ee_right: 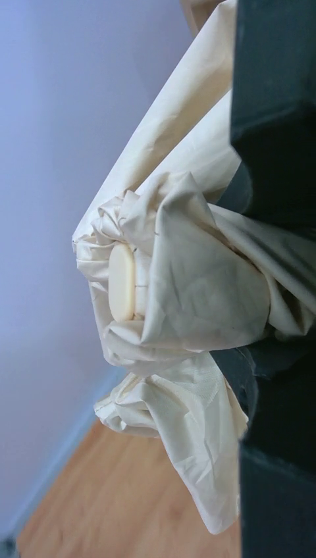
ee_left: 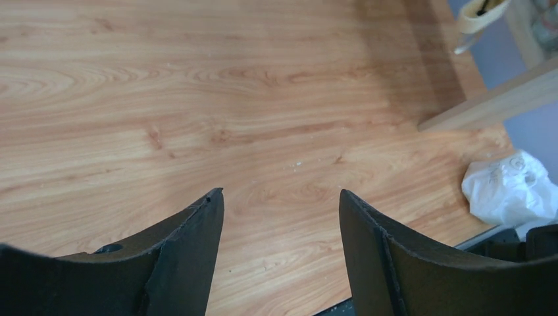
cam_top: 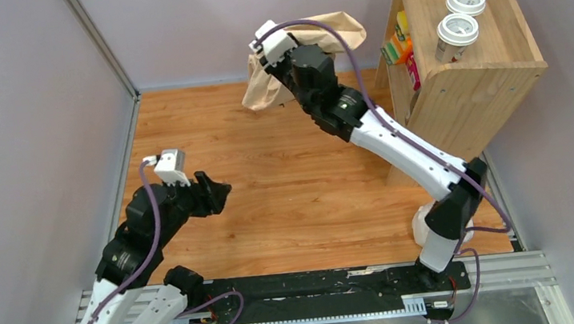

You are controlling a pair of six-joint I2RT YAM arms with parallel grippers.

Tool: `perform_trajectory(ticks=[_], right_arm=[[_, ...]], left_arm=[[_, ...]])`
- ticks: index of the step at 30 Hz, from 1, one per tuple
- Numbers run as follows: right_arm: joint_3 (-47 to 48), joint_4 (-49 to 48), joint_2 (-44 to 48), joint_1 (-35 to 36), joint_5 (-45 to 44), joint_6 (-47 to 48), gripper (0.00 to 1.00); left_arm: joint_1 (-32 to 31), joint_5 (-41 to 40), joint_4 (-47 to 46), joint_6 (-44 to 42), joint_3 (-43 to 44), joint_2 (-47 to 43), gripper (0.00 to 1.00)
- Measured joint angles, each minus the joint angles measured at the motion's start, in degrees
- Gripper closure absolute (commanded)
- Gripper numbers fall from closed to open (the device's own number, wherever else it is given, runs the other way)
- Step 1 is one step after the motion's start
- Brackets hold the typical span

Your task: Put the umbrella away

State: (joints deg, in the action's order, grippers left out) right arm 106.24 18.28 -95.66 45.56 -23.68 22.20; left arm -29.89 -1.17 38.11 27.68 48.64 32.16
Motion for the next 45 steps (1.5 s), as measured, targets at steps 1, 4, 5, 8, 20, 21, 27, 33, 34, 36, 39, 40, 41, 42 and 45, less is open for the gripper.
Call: perform_trajectory(ticks=[1,4,5,8,20,21,27,33,34,36,39,40,41,42,45], right_arm=[[0.61,-3.54,-2.25,0.0,-2.67,4.85,1.0],[0.55,-15.52,-9.22,0.07,-9.18,18.34,1.0],[-0.42,-20.37,-11.74,0.15,-10.97,22.88,1.0],[-6.88,-33.73,-17.11,0.72,-14.62,33.77,1.0],[-39.87,-57.4,-28.15,15.21,-19.56,47.17,1.0],[-41.22,-53.68,-27.26,16.35,-18.93,44.15,1.0],[-37.75,-22.01,-19.87,16.57,-8.96,22.97,1.0],[-29.64,-0.98,-19.69,14.05,4.11,9.77,1.0],[-28.44,1.16,-19.89,13.49,6.32,8.2,1.0],[-26.34,4.44,-20.5,12.0,11.41,5.6,1.0],[-23.87,7.91,-21.73,9.77,18.01,3.5,1.0],[-22.95,9.01,-22.14,9.01,19.96,3.17,1.0],[-22.29,9.77,-22.43,8.33,21.81,2.84,1.0],[-21.81,10.32,-22.73,7.72,23.56,2.67,1.0],[-21.0,11.21,-23.32,6.54,26.71,2.56,1.0]], left_arm=[[0.0,-1.09,0.13,0.07,-0.07,-2.19,0.29],[0.0,-3.8,0.31,0.5,-0.35,-8.2,0.29],[0.0,-4.66,0.26,0.76,-0.5,-9.99,0.29],[0.0,-7.02,0.33,1.95,-1.84,-14.27,0.29],[0.0,-11.5,1.84,6.1,-7.04,-21.68,0.32],[0.0,-11.58,1.95,6.34,-7.26,-22.18,0.32],[0.0,-11.39,2.16,7.69,-9.38,-23.63,0.32],[0.0,-10.12,2.56,11.21,-11.89,-23.34,0.37],[0.0,-9.66,2.78,12.17,-11.96,-22.95,0.38],[0.0,-8.79,2.91,14.45,-11.98,-21.33,0.39],[0.0,-6.82,2.78,17.92,-12.48,-17.92,0.38],[0.0,-6.1,2.51,19.45,-13.16,-16.72,0.38],[0.0,-5.03,1.84,21.16,-14.4,-15.61,0.36],[0.0,-3.89,1.16,22.84,-15.98,-14.67,0.35],[0.0,-1.14,-1.77,28.48,-21.7,-13.16,0.28]])
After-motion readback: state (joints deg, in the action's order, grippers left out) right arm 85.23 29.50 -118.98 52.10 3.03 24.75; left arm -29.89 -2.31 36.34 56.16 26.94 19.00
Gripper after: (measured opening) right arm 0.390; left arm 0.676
